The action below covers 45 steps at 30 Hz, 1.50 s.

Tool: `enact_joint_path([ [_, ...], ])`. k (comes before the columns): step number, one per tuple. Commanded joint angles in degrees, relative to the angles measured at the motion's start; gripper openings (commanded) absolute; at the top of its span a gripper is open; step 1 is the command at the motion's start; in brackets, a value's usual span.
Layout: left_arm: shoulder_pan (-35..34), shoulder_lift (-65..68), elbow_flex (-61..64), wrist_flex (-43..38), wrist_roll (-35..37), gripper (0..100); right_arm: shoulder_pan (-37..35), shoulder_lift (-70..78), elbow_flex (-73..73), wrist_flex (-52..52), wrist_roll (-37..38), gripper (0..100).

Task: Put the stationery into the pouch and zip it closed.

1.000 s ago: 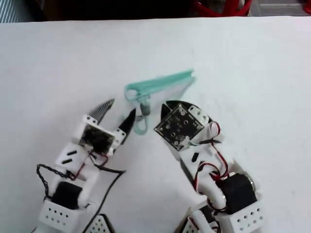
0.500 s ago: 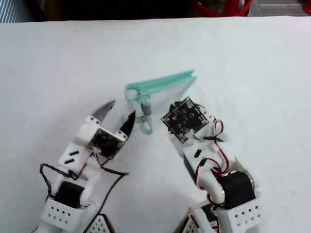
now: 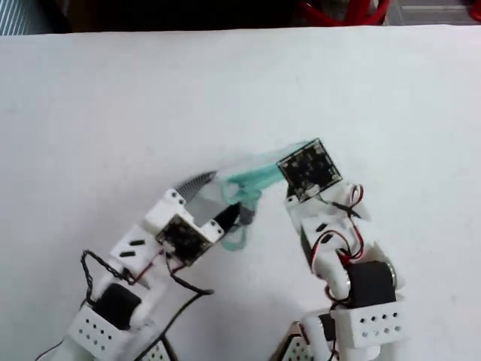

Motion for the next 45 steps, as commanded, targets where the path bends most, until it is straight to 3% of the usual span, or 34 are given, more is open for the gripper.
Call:
enact_joint_path([
  [1, 5.6, 0.1, -0.3, -1.4, 0.9, 21, 1.4, -0.1, -0.3, -3.2, -0.6, 2.1],
  [6, 12.1, 0.1, -0.3, -1.4, 1.2, 21, 2.9, -0.1, -0.3, -4.8, -0.6, 2.0],
  [14, 12.8, 0.2, 0.5, -2.2, 1.1, 16, 2.6, -0.7, -0.6, -2.9, -0.6, 2.1],
  [20, 13.0, 0.6, 8.0, -17.4, 0.7, 2, 2.8, -0.7, -1.8, 0.5, -0.5, 2.2],
  [26, 14.0, 0.7, 7.6, -17.8, 0.8, 2, 5.4, -0.7, -4.2, 1.3, -0.2, 2.2],
  [29, 14.5, 0.7, 7.6, -17.8, 0.8, 2, 10.9, -2.5, -12.9, 7.9, -0.5, 2.2],
  [31, 14.5, 0.8, 7.6, -17.8, 0.8, 2, 10.9, -5.1, -20.0, 15.8, -0.5, 4.9],
  [38, 14.3, 0.8, 7.6, -17.5, 0.8, 2, -1.0, -5.0, -36.0, 37.7, -0.8, 11.6],
  [42, 14.3, 0.8, 7.6, -14.7, 0.8, 2, -6.8, 5.6, -42.3, 41.9, -12.7, 11.8],
  [45, 14.2, 0.8, 7.6, -14.2, 0.8, 2, -6.9, 13.7, -48.1, 42.0, -22.0, 17.5],
])
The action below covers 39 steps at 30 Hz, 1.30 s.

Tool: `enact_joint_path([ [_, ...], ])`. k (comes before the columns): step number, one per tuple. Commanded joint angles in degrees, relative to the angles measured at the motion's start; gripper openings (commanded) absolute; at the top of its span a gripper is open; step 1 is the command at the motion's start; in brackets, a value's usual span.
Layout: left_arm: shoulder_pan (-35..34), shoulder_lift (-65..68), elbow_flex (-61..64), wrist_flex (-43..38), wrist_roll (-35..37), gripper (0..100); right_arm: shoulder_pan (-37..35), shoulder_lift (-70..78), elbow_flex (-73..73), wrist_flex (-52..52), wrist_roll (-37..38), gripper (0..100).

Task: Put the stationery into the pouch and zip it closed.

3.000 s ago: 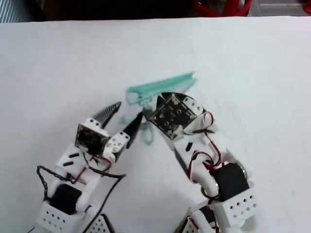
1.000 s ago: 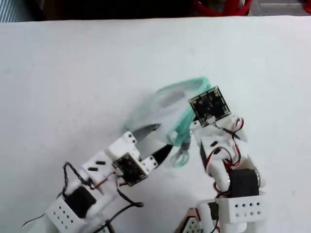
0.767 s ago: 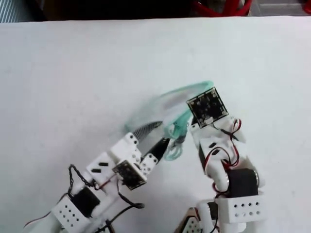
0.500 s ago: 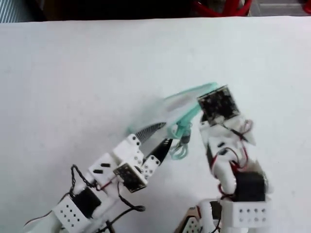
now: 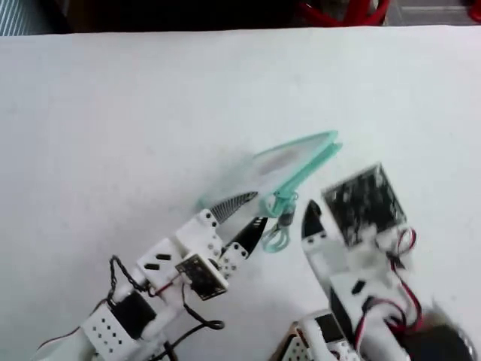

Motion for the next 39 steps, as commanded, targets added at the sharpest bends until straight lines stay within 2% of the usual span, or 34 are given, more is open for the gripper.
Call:
enact_joint_path([
  [1, 1.1, 1.3, -0.4, 0.4, 0.4, 2, -0.1, 9.5, -7.4, 0.4, -10.3, 20.4],
  [5, -1.3, 1.2, -0.3, 0.4, 0.4, 2, -2.7, 15.3, -9.8, 0.5, -13.1, 23.0],
  [11, -1.8, 1.2, -0.3, 0.4, 0.4, 2, -7.8, 20.4, -9.8, 0.7, -10.1, 14.8],
  [20, -2.2, 1.2, -0.3, 0.2, 0.3, 2, -6.3, 21.3, -8.8, 0.7, -9.9, 14.5],
  [26, -8.5, 1.2, -0.3, -2.7, 0.8, 2, -6.0, 18.1, -8.4, 0.7, -9.8, 14.5],
  [31, -6.1, 1.2, 0.0, -1.5, 0.5, 2, -10.5, 20.0, -6.9, 0.5, -9.8, 14.5],
  [39, -5.8, 1.2, 0.0, -1.6, 0.4, 2, -12.9, 22.5, -13.2, 0.5, -10.2, 14.8],
])
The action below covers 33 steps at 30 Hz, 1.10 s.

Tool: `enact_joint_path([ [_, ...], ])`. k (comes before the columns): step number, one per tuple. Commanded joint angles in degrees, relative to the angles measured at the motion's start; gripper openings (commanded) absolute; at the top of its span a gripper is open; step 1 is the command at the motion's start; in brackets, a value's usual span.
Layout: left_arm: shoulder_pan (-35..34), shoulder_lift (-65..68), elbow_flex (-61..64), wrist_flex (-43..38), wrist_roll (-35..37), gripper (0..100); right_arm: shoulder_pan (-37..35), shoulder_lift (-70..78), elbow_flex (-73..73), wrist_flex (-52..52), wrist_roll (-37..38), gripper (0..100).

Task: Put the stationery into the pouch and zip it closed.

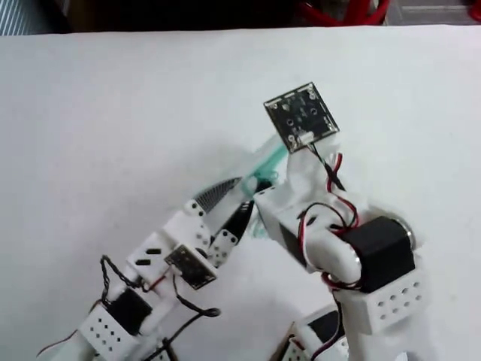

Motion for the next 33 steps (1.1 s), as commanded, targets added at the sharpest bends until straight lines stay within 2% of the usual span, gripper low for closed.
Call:
enact_joint_path([
  [1, 0.8, 1.3, 0.1, 0.4, 0.2, 2, -3.0, 0.3, -3.6, 0.1, 0.4, 14.8],
  [5, 0.8, 1.3, 0.1, 0.5, 0.4, 2, -4.8, 1.7, -2.9, 0.0, 0.3, 14.6],
  [11, 0.7, 1.3, 0.1, 0.5, 0.4, 2, 2.5, 5.8, -2.9, -0.3, 0.6, 14.7],
  [18, 1.1, 1.3, 0.1, 1.3, 0.4, 2, 3.3, 5.6, -2.8, -1.5, 0.8, 13.9],
  [20, 0.9, 1.3, 0.1, 1.3, 0.4, 2, 3.2, 5.6, -2.8, -1.5, 1.1, 9.8],
  [23, 0.7, 1.3, 0.1, 1.2, 0.3, 2, 3.2, 5.6, -2.8, -1.6, 6.1, 1.3],
  [31, 0.7, 1.3, 0.1, 1.1, 0.3, 2, 2.5, 4.2, -3.3, -0.7, 8.5, 2.0],
  [33, 0.7, 1.3, 0.1, 1.1, 0.3, 2, 0.0, 2.1, -3.3, -0.6, 12.8, 2.0],
])
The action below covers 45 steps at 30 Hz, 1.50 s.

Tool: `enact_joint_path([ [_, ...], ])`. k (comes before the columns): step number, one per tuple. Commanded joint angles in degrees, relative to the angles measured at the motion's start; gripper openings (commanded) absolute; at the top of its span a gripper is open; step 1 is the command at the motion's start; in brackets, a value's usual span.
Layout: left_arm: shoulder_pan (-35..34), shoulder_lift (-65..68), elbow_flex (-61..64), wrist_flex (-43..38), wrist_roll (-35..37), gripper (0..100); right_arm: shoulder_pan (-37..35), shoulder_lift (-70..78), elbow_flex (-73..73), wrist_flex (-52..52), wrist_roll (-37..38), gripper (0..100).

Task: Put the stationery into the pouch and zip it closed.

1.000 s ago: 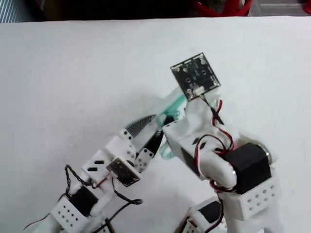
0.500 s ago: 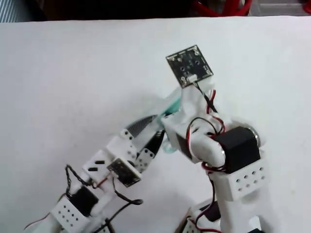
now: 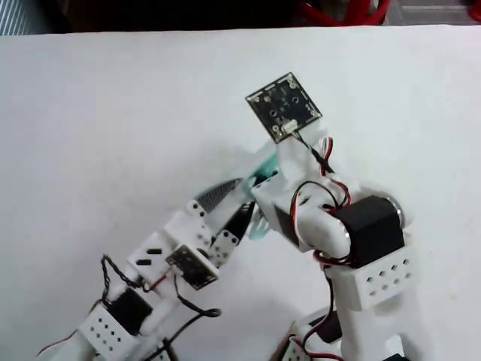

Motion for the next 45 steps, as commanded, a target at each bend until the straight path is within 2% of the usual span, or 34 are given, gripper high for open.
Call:
enact_joint_path([
  [1, 0.7, 1.3, 0.1, 0.4, 0.4, 2, -4.1, -4.3, -1.5, -0.3, 7.8, 2.0],
  [4, 0.7, 1.3, 0.1, 0.6, 0.4, 2, -9.9, -9.7, 0.4, -0.1, 20.5, 2.0],
  [7, 0.7, 1.3, 0.1, 0.6, 0.4, 2, -13.1, -15.2, 3.9, -0.2, 27.1, 2.0],
  [13, 0.7, 1.3, 0.1, 0.6, 0.4, 2, -21.4, -20.9, 9.0, -0.2, 27.2, 2.0],
  [22, 0.7, 1.3, 0.1, 0.6, 0.3, 2, -20.7, -21.6, 9.1, -0.2, 27.3, 2.3],
  [25, 0.6, 1.3, 0.1, 0.6, 0.2, 2, -13.0, -21.6, 4.6, -0.5, 27.2, 2.6],
  [28, -1.5, 1.3, 0.0, 0.2, 0.4, 2, 0.0, -21.6, -1.7, -0.7, 26.3, 9.1],
  [32, -5.8, 1.2, -1.1, 0.0, 0.6, 2, 18.7, -21.6, -5.1, -2.9, 13.5, 23.2],
  [36, -8.7, 1.2, -2.1, 0.4, 3.4, 2, 32.1, -21.5, 0.3, -8.3, 2.4, 23.6],
  [39, -12.5, 1.2, -6.6, 5.3, 5.8, 2, 37.6, -21.5, 12.6, -13.8, -5.6, 22.1],
  [45, -21.1, 1.3, -27.7, 29.0, 8.9, 2, 39.3, -21.5, 45.0, -32.9, -14.2, 22.0],
])
